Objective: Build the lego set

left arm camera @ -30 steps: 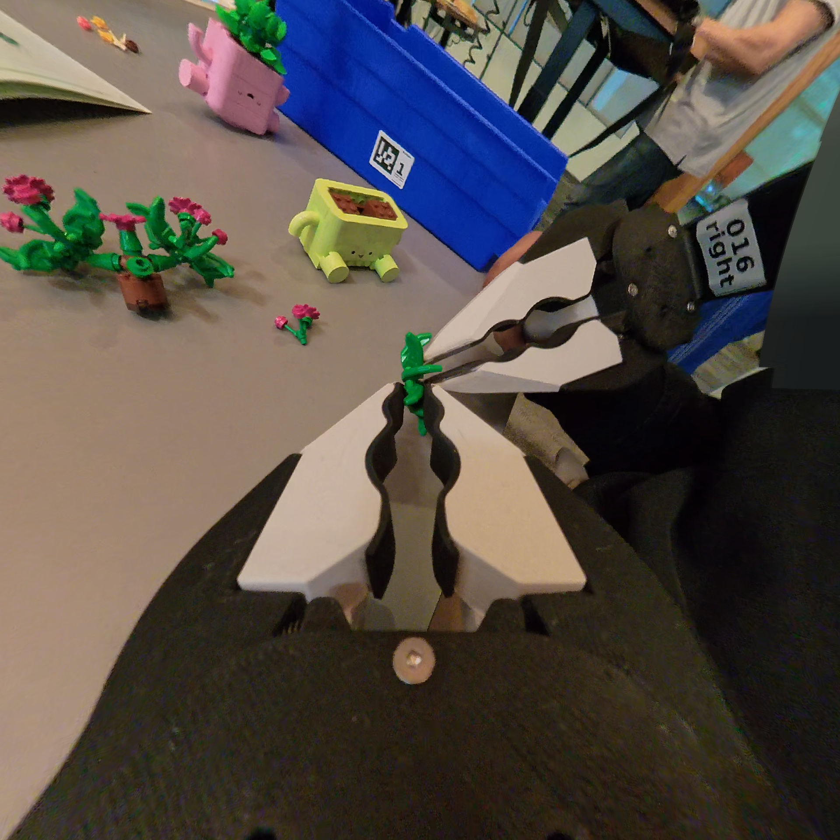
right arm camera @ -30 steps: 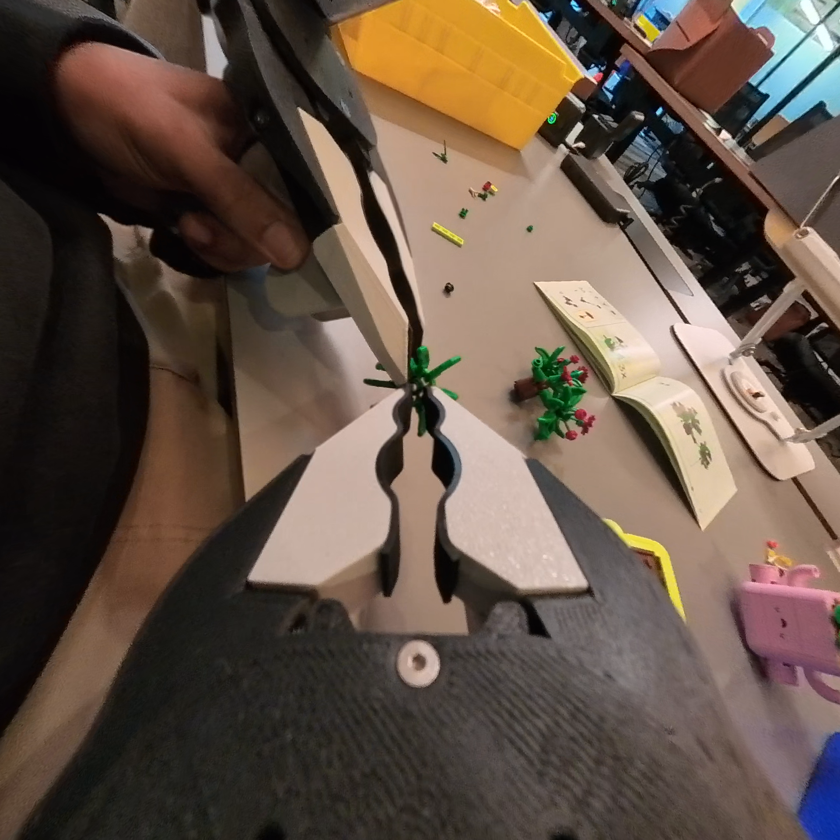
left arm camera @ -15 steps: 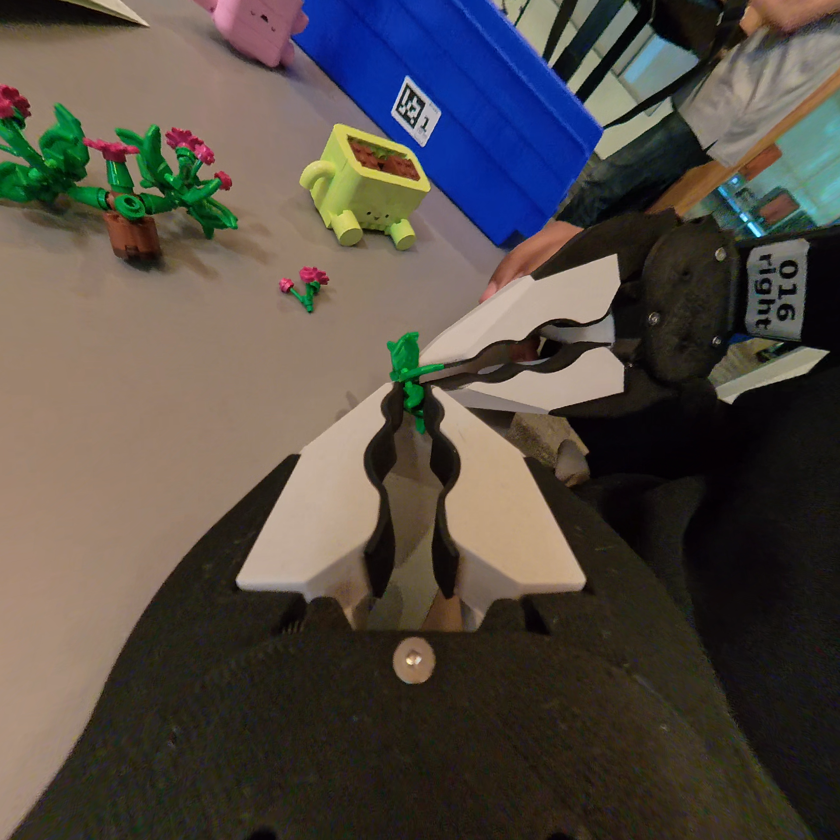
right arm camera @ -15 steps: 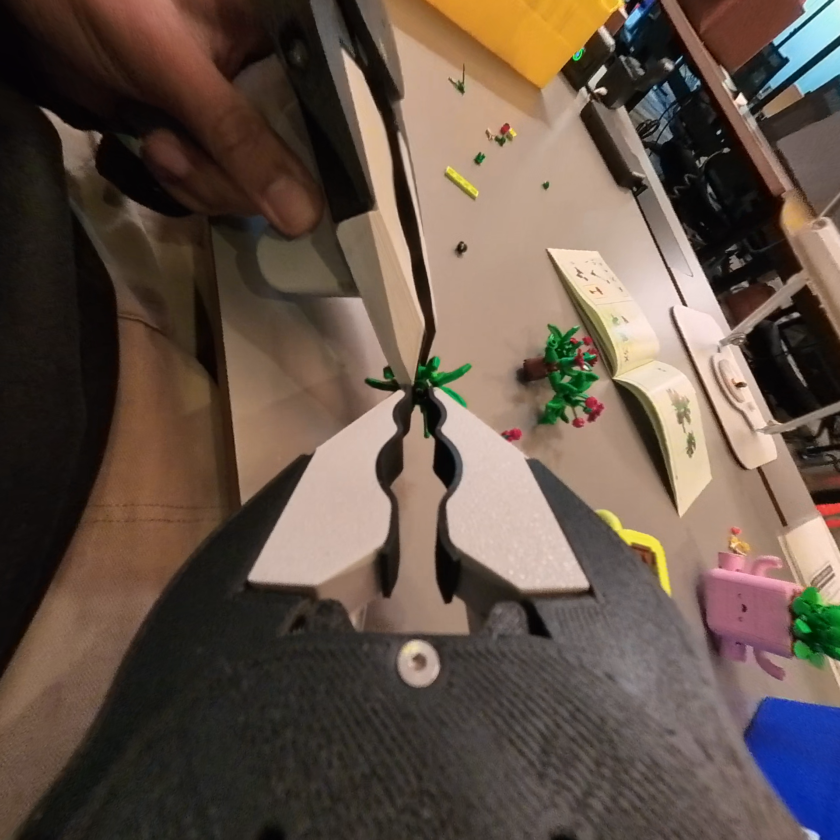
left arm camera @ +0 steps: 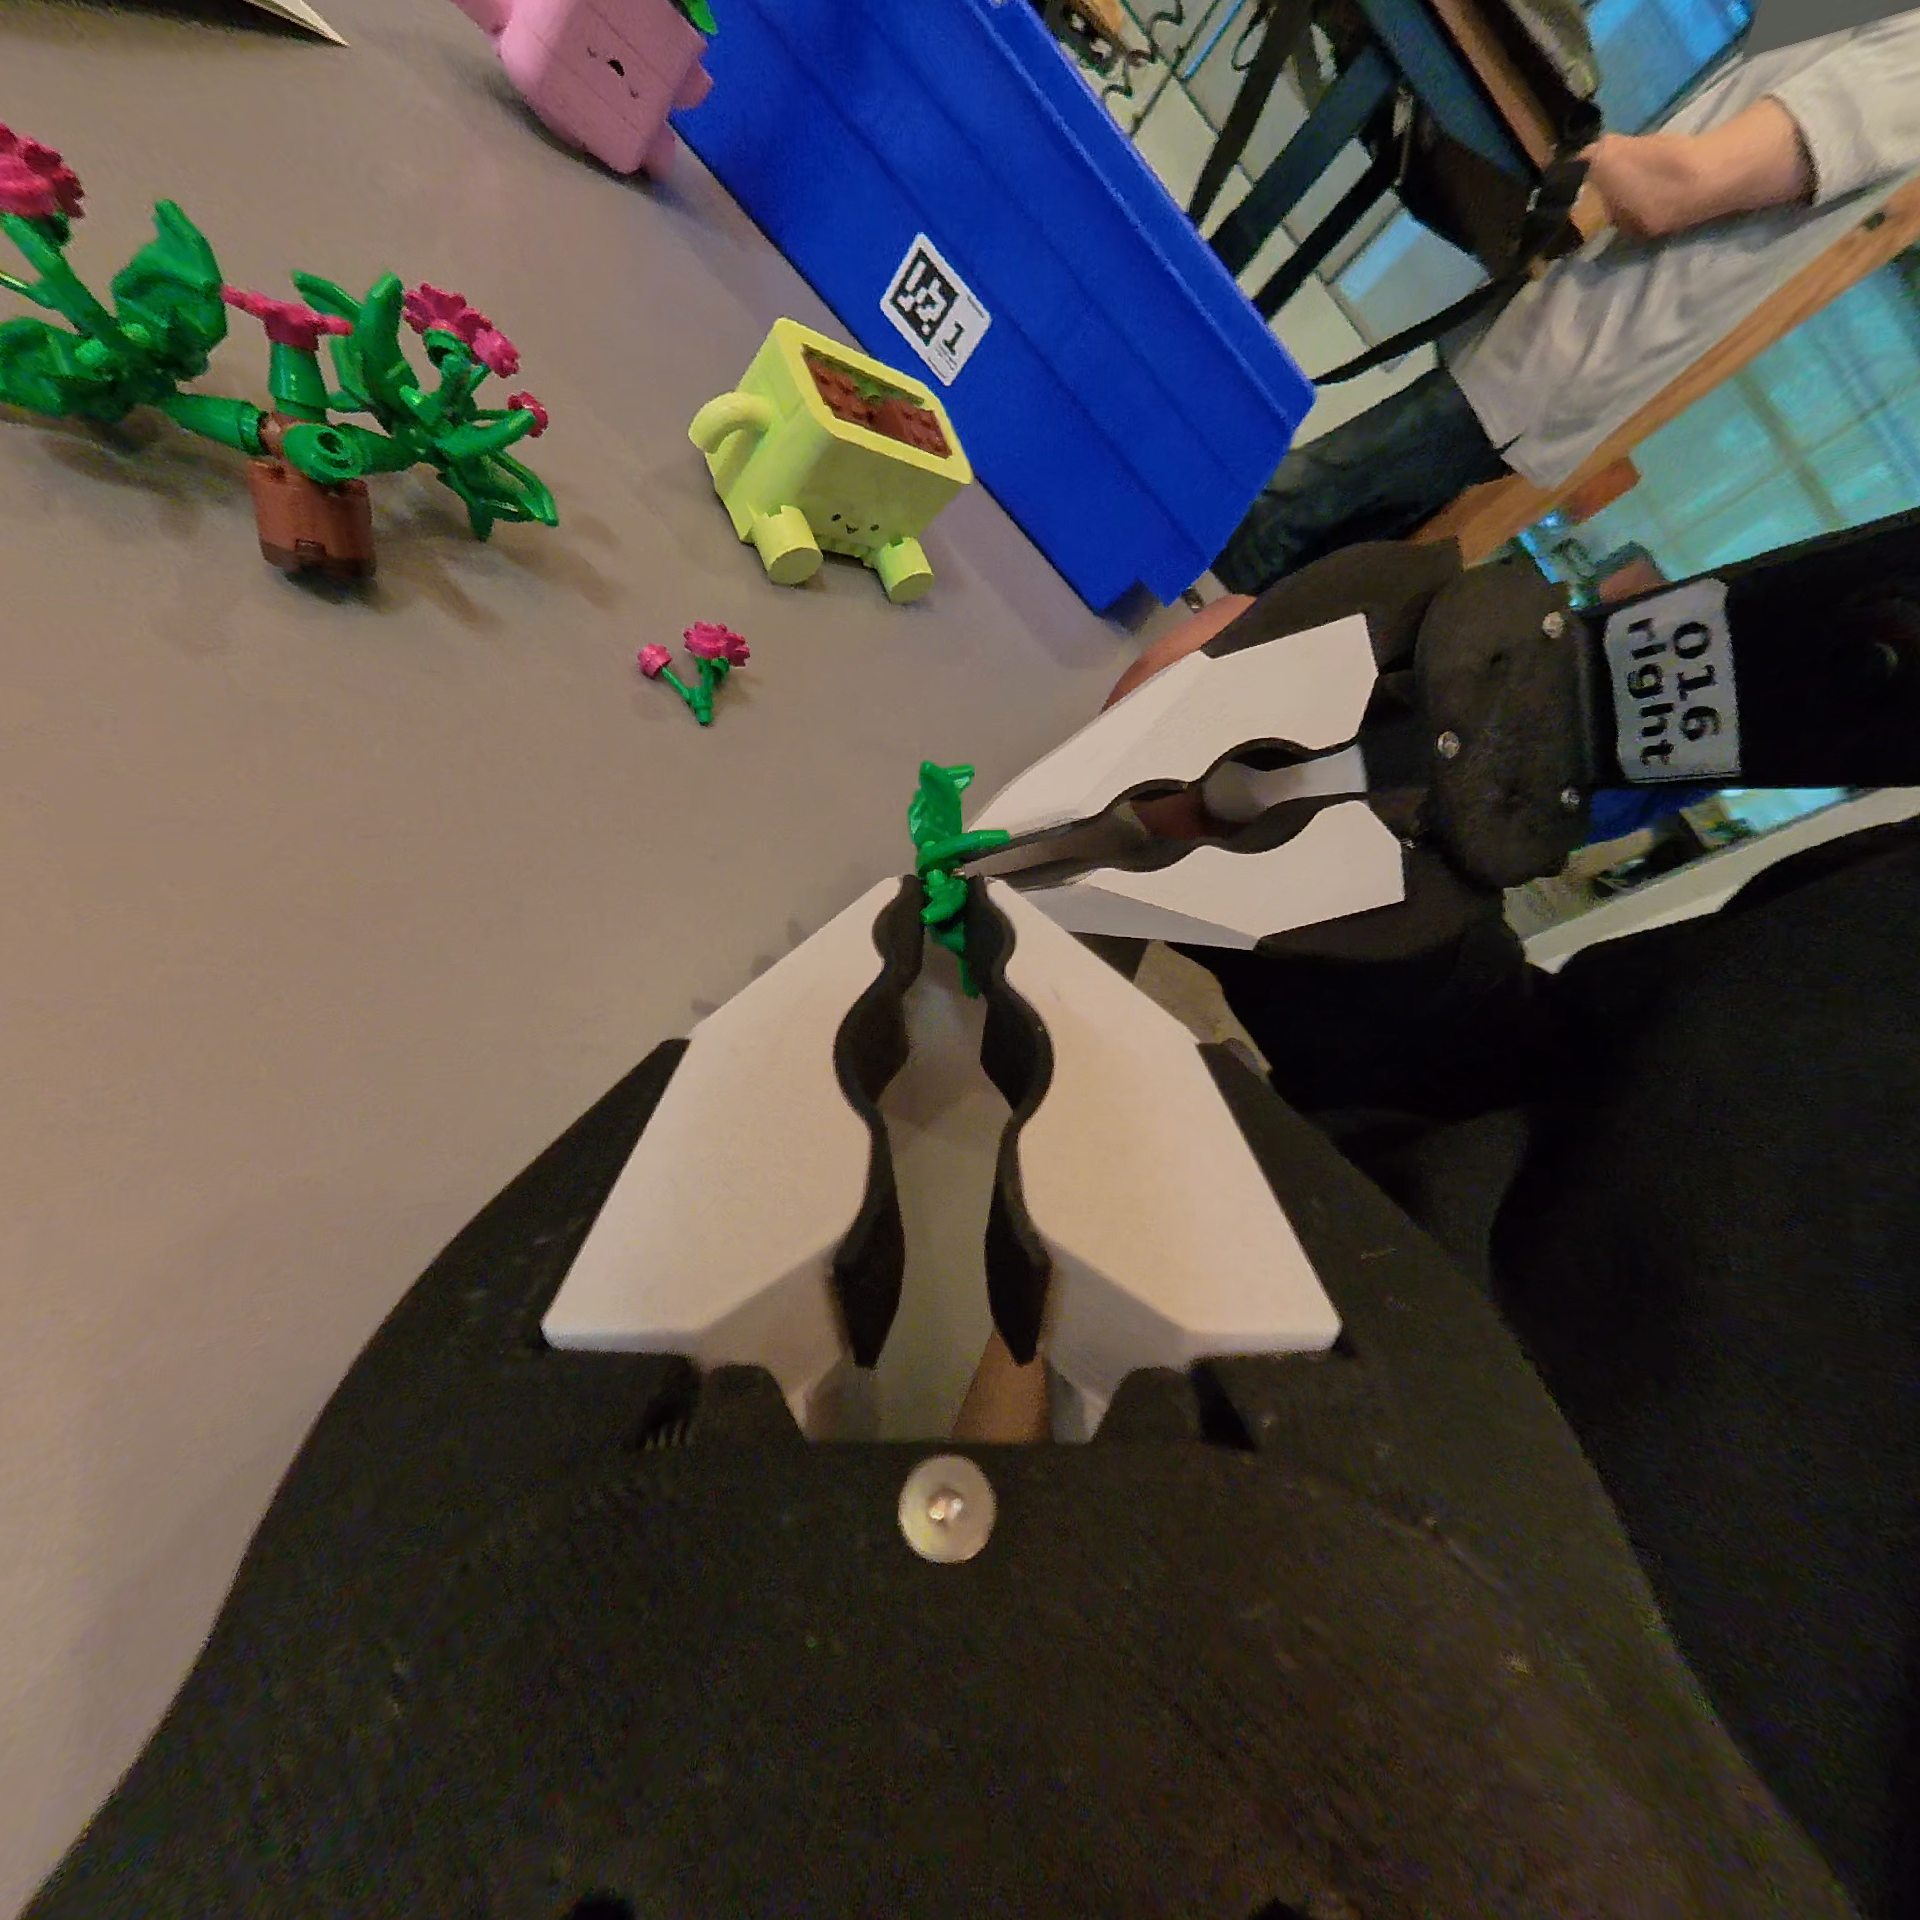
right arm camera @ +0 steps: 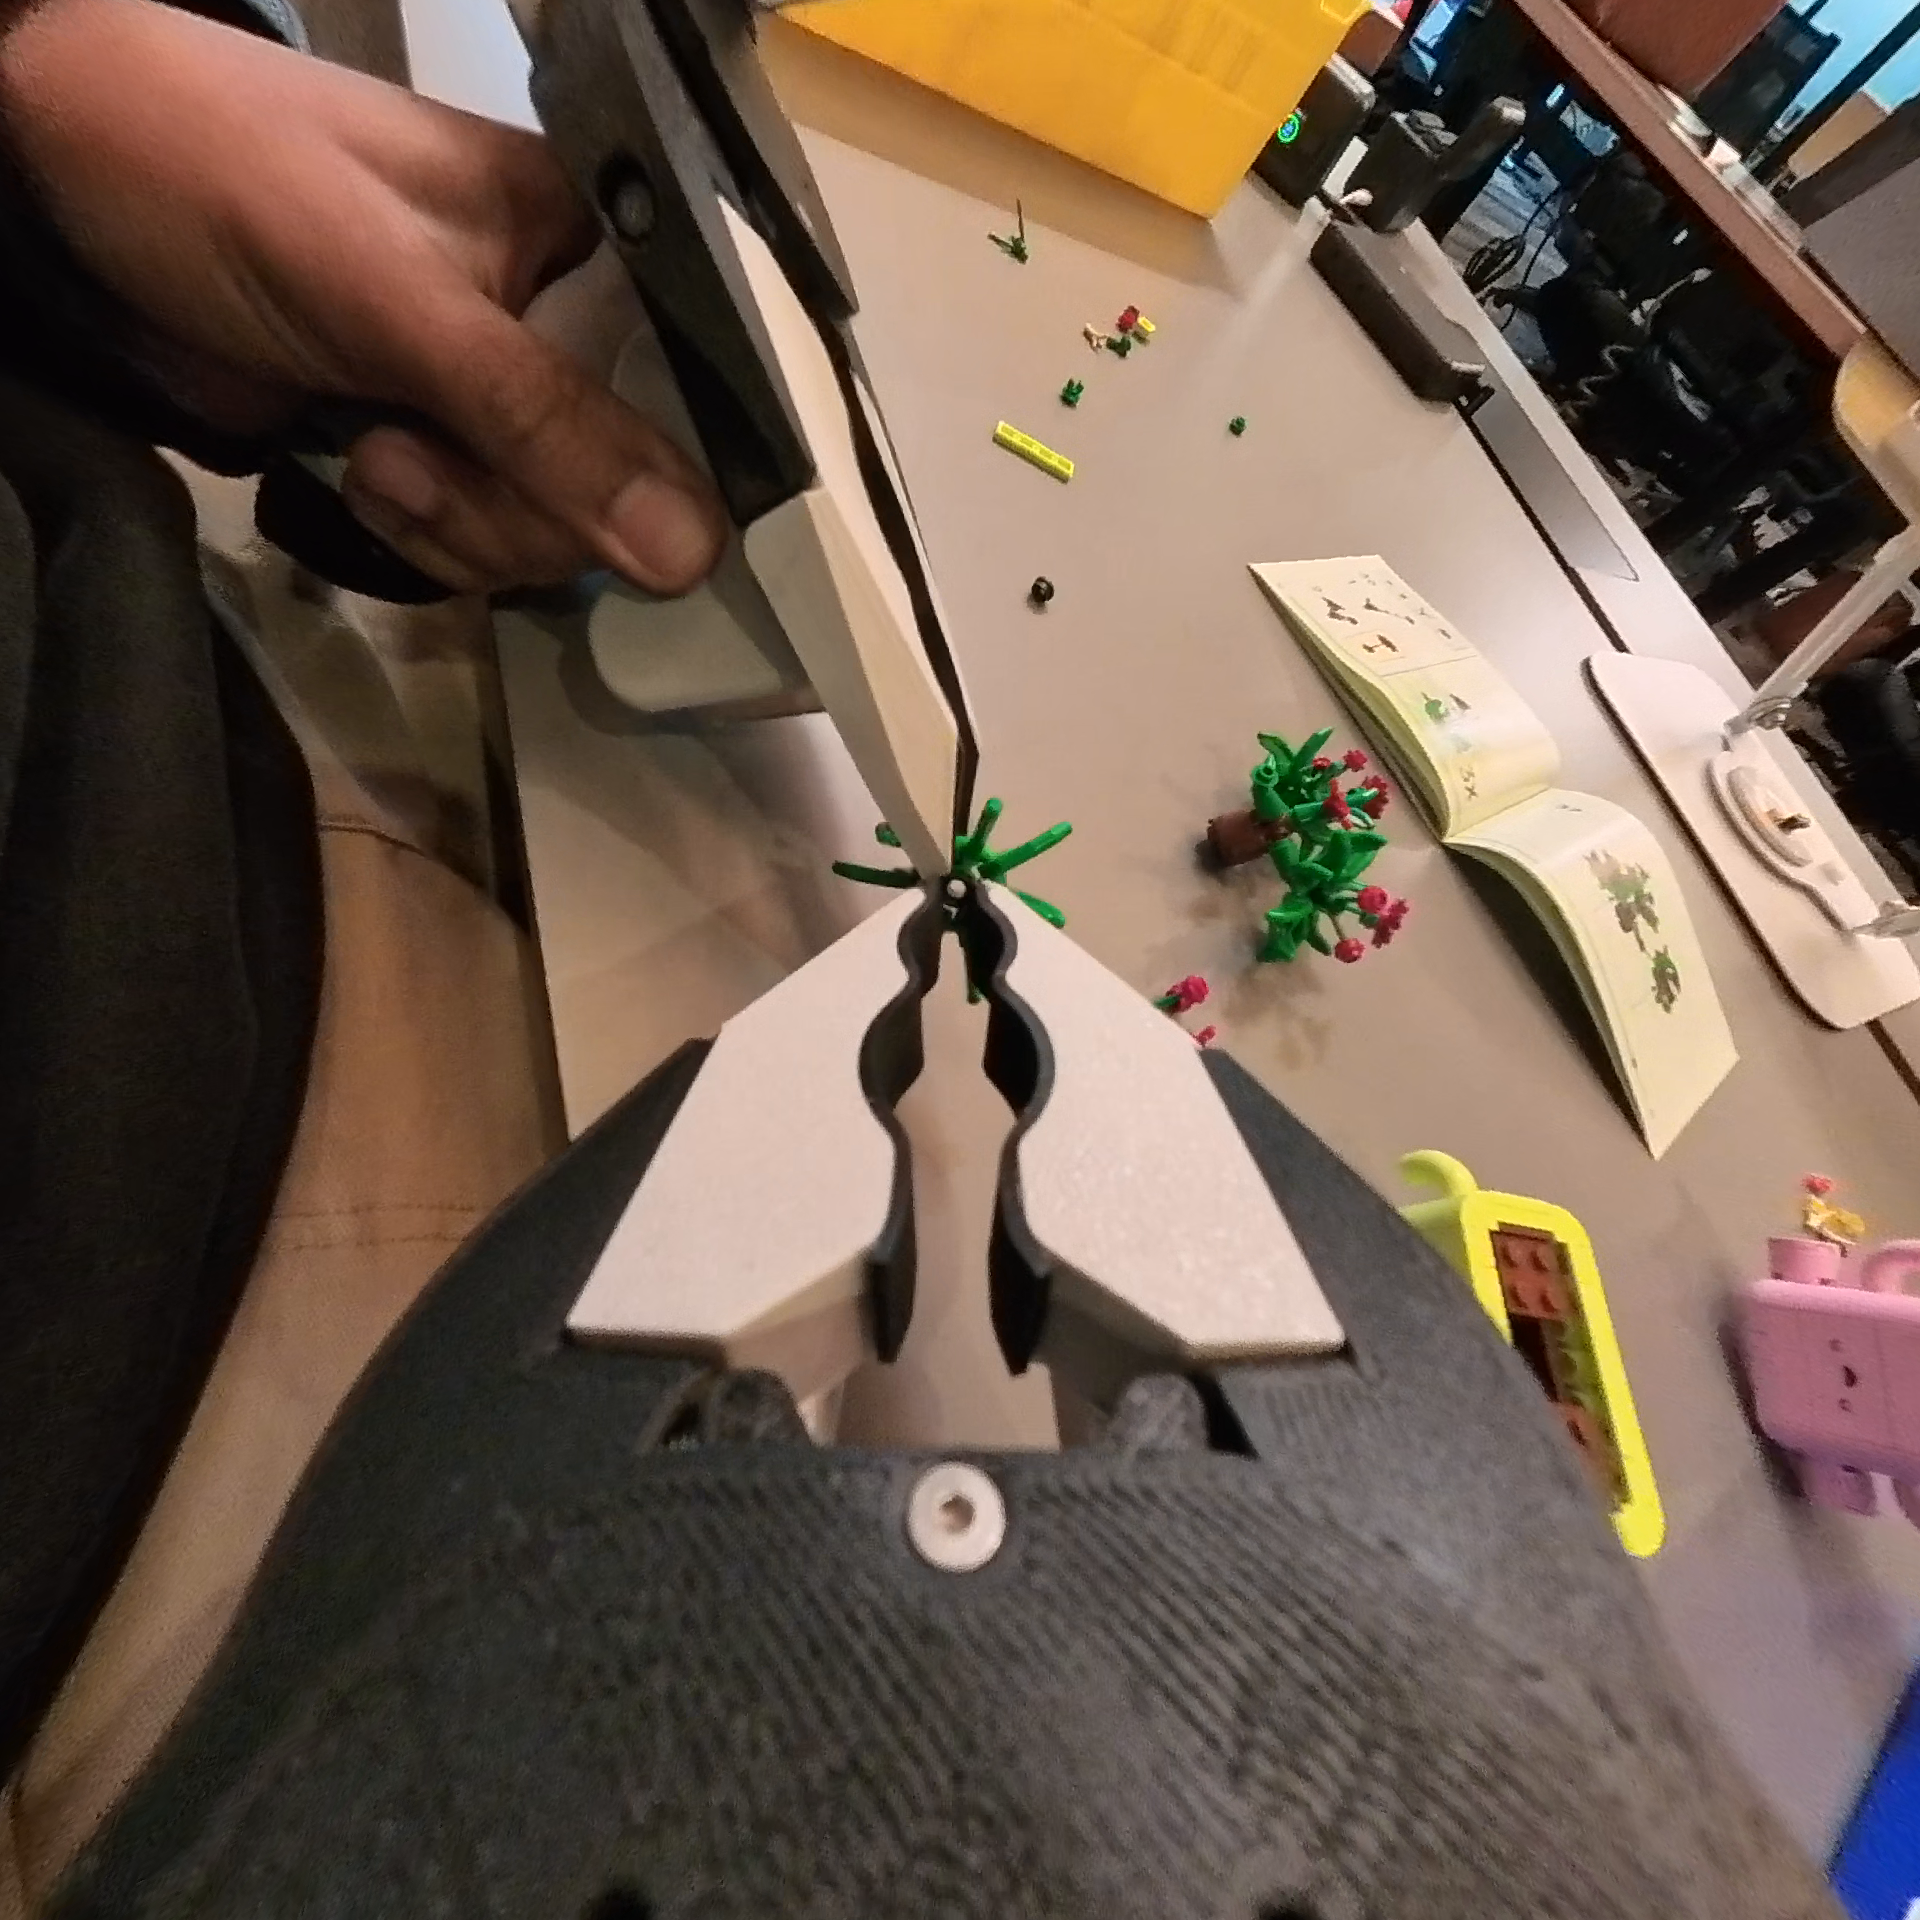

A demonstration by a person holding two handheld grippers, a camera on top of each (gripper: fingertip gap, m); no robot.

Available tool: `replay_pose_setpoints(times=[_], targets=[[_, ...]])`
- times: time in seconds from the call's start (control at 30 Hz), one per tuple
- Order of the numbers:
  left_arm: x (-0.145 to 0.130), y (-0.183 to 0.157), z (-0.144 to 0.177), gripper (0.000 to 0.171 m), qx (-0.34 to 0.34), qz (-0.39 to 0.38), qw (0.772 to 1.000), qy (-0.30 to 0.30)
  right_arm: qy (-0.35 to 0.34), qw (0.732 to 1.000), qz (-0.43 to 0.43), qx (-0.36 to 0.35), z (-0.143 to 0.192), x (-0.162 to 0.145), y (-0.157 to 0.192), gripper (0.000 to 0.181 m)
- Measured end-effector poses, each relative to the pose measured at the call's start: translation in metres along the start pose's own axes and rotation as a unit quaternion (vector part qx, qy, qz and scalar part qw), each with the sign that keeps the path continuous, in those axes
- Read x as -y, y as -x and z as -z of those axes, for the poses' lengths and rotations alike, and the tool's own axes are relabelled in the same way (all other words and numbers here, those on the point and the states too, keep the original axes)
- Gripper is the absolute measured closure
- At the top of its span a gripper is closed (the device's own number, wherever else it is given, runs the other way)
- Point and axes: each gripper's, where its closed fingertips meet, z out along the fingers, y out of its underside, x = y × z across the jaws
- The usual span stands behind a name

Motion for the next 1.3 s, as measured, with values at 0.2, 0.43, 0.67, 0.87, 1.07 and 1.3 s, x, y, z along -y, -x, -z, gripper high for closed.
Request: replay_pose_setpoints(times=[0.2,0.43,0.67,0.87,1.07,1.3], targets=[[0.002,0.014,0.001,0.166,0.061,-0.009,0.998,-0.01,0.0,1.0,-0.007,0.001,0.002,-0.001,-0.002,0.181],[0.013,0.008,0.009,0.166,0.013,0.007,0.999,-0.042,-0.064,0.998,-0.016,-0.02,0.011,0.014,-0.011,0.181],[0.014,-0.007,0.008,0.166,-0.042,0.017,0.998,-0.051,-0.057,0.998,0.024,-0.027,0.006,0.013,-0.006,0.174],[0.005,-0.006,0.002,0.165,-0.015,-0.013,1.0,-0.019,-0.034,0.997,0.059,-0.03,0.005,0.007,-0.003,0.174],[0.005,-0.001,0.001,0.165,-0.001,0.002,1.0,-0.017,-0.021,0.995,0.082,-0.057,0.001,0.005,-0.006,0.167],[0.003,0.0,0.0,0.165,0.006,-0.005,1.0,-0.011,-0.022,0.995,0.082,-0.044,0.001,0.004,-0.003,0.173]])
